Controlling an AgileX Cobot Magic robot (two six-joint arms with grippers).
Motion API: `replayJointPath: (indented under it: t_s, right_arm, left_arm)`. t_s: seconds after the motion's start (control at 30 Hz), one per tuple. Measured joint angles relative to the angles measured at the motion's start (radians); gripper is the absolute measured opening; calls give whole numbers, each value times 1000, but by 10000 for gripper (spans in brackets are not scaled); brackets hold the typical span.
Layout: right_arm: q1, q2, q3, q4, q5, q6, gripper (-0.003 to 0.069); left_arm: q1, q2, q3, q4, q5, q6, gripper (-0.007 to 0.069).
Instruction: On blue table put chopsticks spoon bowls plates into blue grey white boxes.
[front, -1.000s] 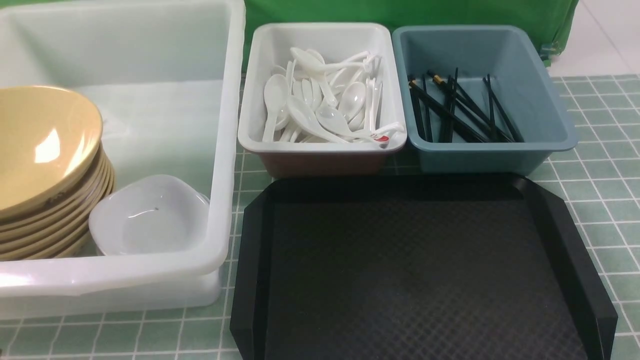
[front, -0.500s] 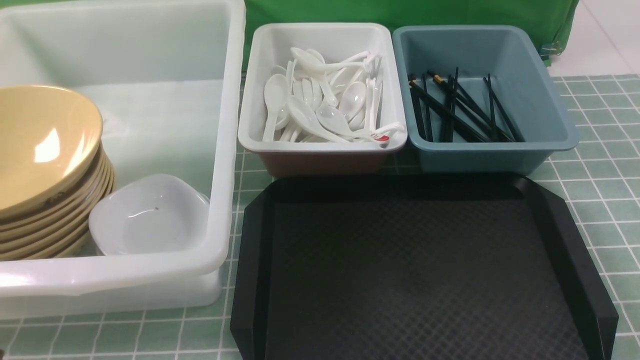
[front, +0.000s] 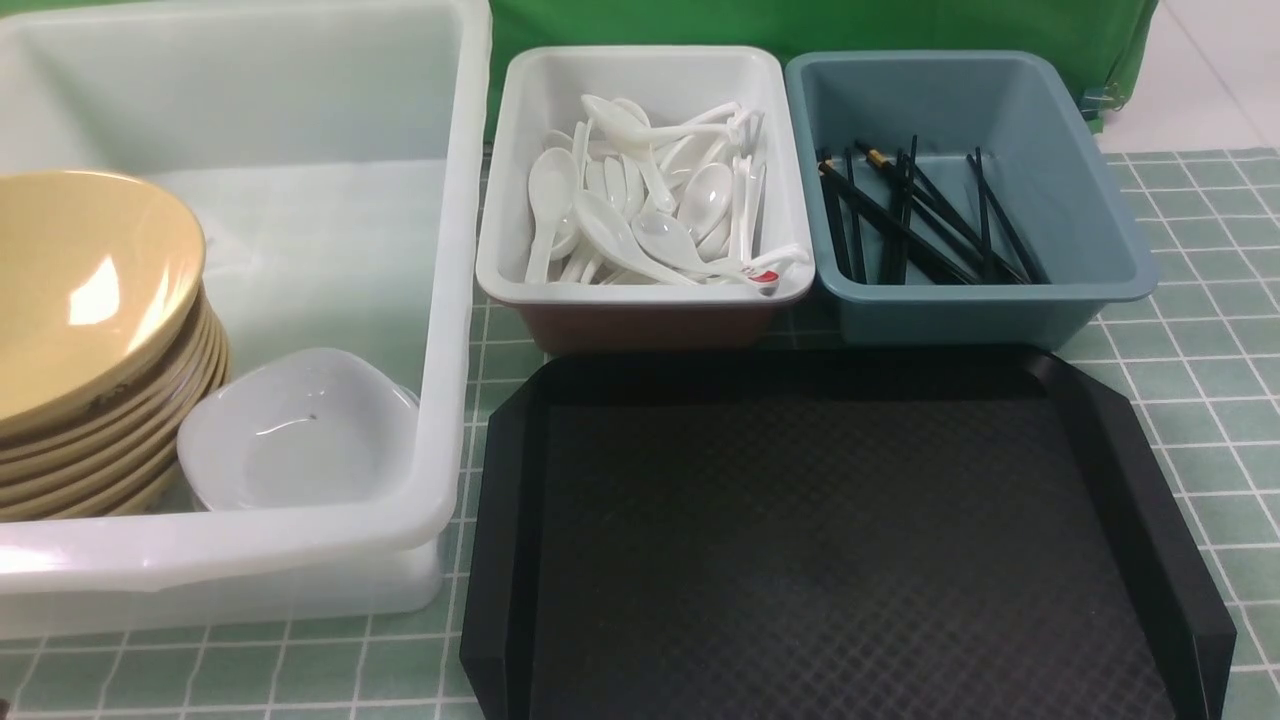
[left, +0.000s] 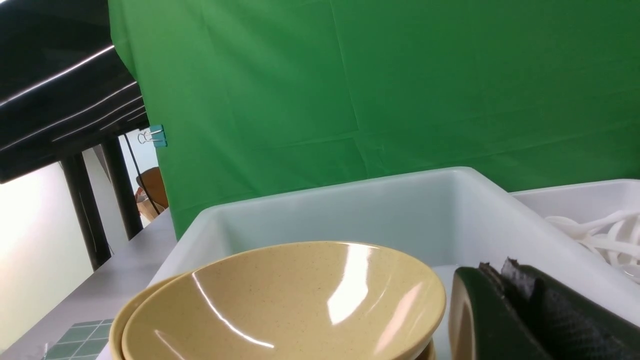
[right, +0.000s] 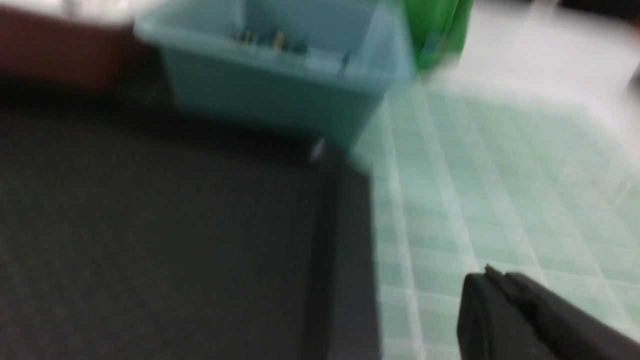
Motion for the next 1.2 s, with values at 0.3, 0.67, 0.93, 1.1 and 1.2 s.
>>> replayJointPath:
  t_s: [0.3, 0.67, 0.93, 1.1, 1.2]
  right_arm:
    - [-1, 0, -3, 5, 18, 43, 47]
    - [-1, 0, -3, 5, 18, 43, 47]
    - [-1, 0, -3, 5, 18, 43, 48]
    - [-1, 0, -3, 6, 18, 43, 48]
    - [-2, 0, -3, 6, 18, 43, 48]
  left_arm:
    - [0, 0, 0, 0, 0, 2, 4]
    - [0, 0, 0, 0, 0, 2, 4]
    - [0, 0, 13, 0, -20, 2, 4]
    - [5, 0, 133, 19, -70, 2, 4]
    - [12, 0, 219, 55, 2, -7, 4]
